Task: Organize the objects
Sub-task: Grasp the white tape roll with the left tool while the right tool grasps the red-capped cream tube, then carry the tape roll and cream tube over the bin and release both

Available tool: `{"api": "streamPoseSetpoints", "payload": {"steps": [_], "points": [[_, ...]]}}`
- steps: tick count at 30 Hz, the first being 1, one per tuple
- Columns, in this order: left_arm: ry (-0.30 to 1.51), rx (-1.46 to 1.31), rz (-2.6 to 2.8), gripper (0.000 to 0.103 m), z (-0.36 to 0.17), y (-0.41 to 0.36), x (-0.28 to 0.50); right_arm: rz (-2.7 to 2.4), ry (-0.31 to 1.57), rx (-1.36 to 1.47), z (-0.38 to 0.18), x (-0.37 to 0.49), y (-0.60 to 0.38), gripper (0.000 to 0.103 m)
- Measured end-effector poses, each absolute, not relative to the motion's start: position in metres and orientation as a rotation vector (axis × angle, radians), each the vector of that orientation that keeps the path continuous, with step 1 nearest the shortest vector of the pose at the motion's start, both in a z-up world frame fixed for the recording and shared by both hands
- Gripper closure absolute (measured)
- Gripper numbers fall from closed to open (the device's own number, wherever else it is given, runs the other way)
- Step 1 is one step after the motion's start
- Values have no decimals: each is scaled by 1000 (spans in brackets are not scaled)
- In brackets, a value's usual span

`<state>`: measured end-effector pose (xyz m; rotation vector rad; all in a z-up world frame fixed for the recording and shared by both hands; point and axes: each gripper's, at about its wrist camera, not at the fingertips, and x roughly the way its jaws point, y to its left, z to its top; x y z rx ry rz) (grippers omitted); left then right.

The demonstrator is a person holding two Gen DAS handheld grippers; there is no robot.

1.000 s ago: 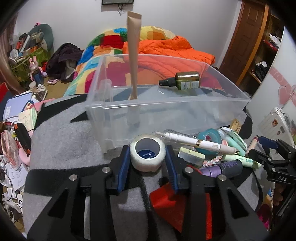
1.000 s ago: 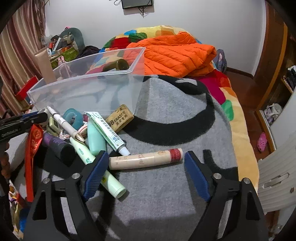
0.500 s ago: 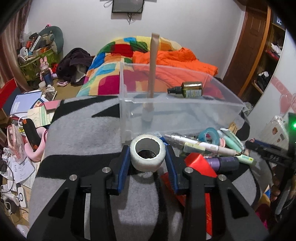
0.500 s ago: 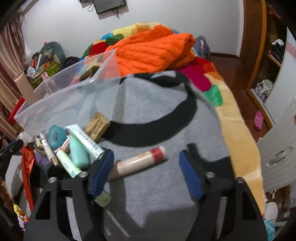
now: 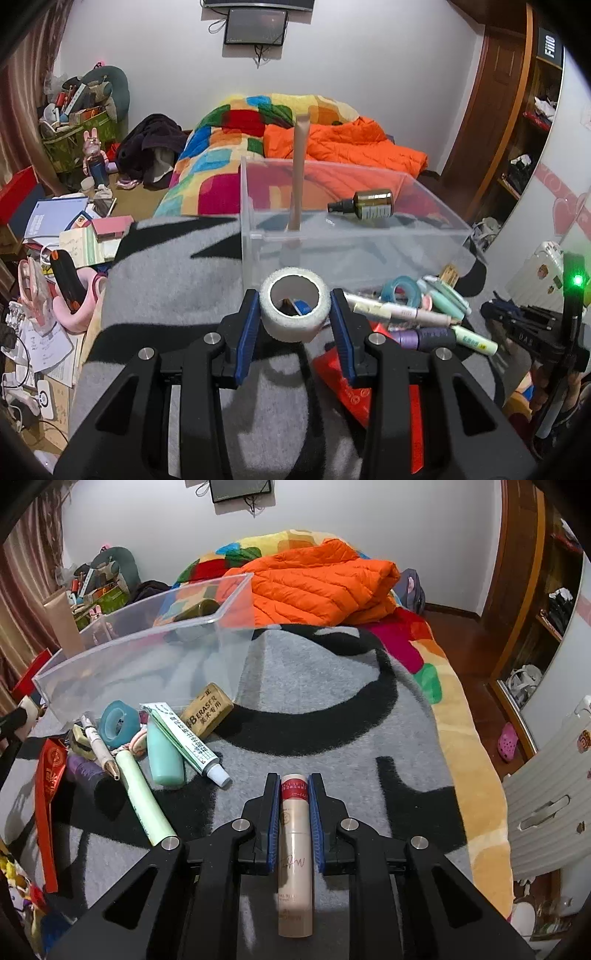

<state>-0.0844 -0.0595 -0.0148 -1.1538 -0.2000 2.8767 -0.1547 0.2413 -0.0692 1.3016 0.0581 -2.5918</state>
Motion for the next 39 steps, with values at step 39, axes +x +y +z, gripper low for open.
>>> {"api": "streamPoseSetpoints", "payload": {"steps": [39], "points": [[-107,-1187,2879,65,-14,-60,-178,-2498,218,1051,-14,-253,107,89]]}}
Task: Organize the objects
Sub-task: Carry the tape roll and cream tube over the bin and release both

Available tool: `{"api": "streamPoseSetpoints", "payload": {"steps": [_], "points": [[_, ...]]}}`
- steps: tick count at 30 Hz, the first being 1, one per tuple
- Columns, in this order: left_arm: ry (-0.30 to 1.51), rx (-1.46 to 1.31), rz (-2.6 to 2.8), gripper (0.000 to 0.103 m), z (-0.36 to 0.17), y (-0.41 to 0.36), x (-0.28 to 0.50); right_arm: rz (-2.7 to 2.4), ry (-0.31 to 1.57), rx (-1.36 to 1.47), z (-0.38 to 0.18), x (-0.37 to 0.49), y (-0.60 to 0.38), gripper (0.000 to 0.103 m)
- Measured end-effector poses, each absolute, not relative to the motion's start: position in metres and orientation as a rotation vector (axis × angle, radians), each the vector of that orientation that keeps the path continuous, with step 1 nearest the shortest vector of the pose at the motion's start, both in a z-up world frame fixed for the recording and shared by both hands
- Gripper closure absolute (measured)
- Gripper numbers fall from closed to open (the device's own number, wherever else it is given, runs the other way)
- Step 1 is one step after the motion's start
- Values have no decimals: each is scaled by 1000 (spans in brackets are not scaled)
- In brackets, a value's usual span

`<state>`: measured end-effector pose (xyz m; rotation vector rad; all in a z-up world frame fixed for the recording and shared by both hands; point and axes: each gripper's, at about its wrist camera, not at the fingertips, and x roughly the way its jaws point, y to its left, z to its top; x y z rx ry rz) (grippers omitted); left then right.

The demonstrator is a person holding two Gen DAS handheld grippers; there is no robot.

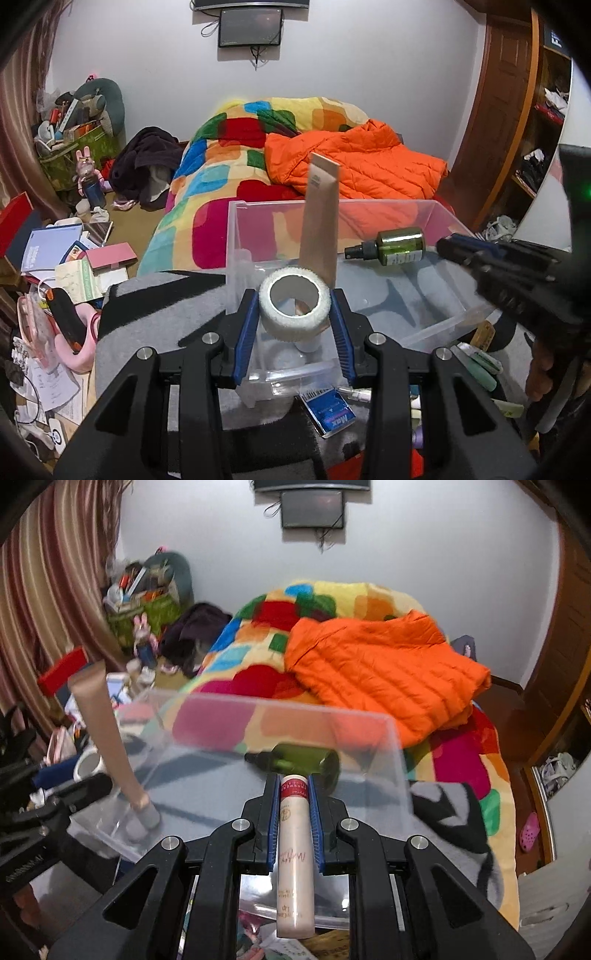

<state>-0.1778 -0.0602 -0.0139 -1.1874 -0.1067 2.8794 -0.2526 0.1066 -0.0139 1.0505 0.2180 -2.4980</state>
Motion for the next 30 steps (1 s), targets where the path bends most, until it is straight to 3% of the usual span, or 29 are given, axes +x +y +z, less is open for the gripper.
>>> {"api": "streamPoseSetpoints", "payload": {"steps": [5,10,15,19,30], "points": [[-151,-1184,2842,52,-11,-59,-172,-2423,246,1085,-20,-247,98,89],[-158,-1151,2836,45,-3,-54,-157,-2396,258,1051,-11,-233,97,67],[-114,-1112,2845,29,5,-41,-134,-2404,227,1001,4,-217,111,65],[-103,-1130,2829,15,1,-32,-115,-2435,209,976,12,-203,130,57],[-188,-1329,2725,13,-43,-13,-87,-2508,203,1008,-5,-164,184,47]]}}
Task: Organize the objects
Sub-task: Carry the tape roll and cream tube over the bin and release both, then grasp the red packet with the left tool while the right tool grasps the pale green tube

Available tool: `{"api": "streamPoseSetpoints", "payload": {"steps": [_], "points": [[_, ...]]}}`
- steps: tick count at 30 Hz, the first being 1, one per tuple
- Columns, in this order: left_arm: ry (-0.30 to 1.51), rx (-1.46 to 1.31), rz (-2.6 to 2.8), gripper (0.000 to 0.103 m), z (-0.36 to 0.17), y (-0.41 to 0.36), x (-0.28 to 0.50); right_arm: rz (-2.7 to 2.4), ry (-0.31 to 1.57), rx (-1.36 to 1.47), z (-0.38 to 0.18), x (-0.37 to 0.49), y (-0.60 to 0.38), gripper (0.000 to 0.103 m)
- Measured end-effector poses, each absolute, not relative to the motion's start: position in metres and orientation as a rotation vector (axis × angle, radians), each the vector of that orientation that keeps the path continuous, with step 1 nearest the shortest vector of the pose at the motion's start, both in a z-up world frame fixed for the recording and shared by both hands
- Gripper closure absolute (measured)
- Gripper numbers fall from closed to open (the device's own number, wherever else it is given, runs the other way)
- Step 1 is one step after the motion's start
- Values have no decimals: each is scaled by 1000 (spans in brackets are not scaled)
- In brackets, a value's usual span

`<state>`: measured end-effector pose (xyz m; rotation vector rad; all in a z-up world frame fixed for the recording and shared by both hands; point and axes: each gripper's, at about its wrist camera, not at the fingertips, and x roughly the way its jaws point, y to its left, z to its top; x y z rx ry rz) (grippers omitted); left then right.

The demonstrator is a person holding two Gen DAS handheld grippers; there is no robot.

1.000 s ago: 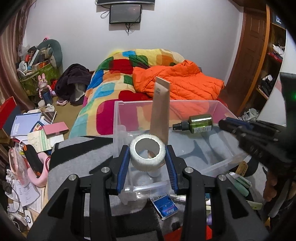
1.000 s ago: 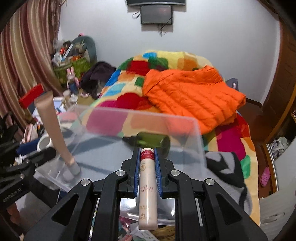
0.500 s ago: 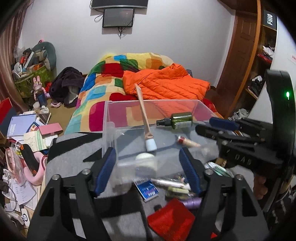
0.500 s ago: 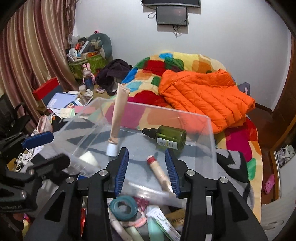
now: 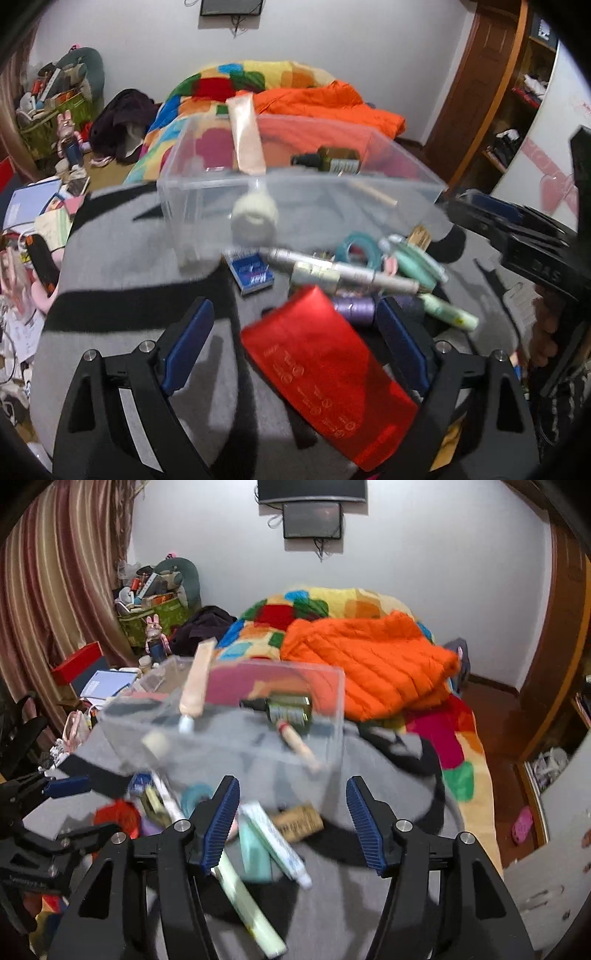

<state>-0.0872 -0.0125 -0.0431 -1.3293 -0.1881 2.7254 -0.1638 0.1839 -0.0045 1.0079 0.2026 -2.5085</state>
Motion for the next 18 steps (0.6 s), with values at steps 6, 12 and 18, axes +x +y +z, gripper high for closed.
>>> {"api": "streamPoseSetpoints", "payload": {"steps": [6,12,18], "points": [[-179,-1371,2735,13,-58,-18,-74,-2460,156,1122,-35,-147,203,47],[-207,-1395,2722,13,-61,-42,-55,-2378,167,1164,-55,-133,203,47],[-292,-1419,2690,13,-62,-40,-59,-2343,242,1168,-69,-127,188,60]]}}
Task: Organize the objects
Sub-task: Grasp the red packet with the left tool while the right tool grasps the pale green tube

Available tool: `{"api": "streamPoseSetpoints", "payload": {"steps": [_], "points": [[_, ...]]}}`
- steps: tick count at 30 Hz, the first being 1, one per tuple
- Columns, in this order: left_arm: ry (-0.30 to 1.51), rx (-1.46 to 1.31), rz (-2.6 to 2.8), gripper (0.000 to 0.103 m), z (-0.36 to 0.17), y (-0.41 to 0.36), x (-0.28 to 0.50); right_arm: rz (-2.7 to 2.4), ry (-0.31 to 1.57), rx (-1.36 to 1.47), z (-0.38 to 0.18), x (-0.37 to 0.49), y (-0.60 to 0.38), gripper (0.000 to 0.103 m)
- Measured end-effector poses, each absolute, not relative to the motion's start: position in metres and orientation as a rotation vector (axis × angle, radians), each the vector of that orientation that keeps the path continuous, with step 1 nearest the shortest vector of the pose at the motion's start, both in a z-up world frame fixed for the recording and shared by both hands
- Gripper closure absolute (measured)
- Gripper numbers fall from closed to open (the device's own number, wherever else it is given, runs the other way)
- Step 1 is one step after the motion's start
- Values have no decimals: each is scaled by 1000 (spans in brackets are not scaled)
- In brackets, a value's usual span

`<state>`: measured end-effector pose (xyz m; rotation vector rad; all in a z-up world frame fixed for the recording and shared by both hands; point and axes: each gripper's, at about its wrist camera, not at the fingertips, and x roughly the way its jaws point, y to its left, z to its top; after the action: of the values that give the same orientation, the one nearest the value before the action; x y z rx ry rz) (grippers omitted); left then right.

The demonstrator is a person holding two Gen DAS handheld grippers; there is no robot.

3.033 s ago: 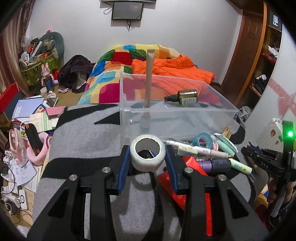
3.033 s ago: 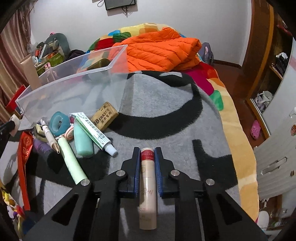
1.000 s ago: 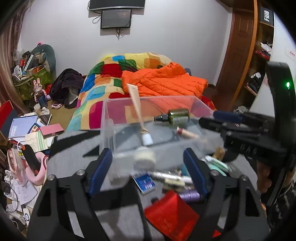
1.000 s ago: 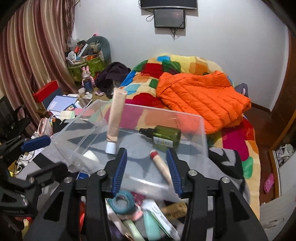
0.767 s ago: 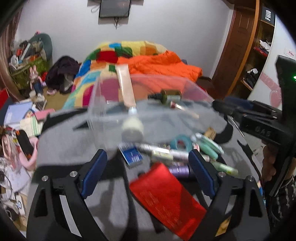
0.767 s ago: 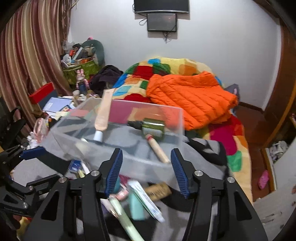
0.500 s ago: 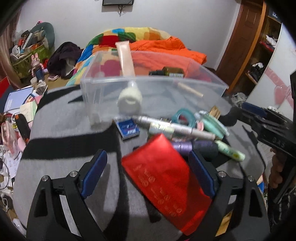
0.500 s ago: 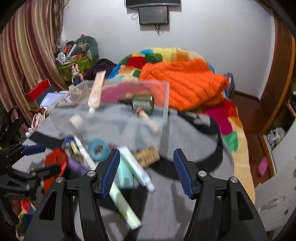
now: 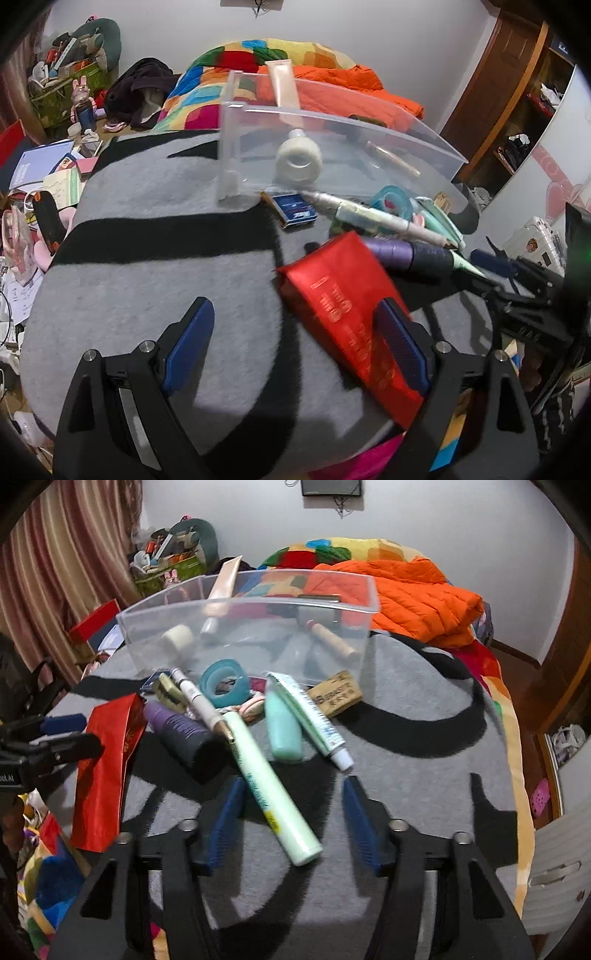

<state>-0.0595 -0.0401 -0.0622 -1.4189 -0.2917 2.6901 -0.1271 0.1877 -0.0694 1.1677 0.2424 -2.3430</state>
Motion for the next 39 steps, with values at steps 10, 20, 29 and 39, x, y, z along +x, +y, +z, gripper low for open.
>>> {"api": "streamPoseSetpoints", "payload": {"steps": [10,20,29,39], "points": [[-140,-1422,2699,19,-69,-4,-82,-2333,254,1134,-67,-108,189,89],[-10,-1367,2702,21,-62,-29,-46,-2341,226,1138,-65,-84,206,89],[-154,-1431,2693,28,-65,-22,-57,-2357,194,1133,-60,-82,206,89],[-115,-1305,2779,43,-43,-19,-47,-2400,131,1048,-37,-86,206,89]]}}
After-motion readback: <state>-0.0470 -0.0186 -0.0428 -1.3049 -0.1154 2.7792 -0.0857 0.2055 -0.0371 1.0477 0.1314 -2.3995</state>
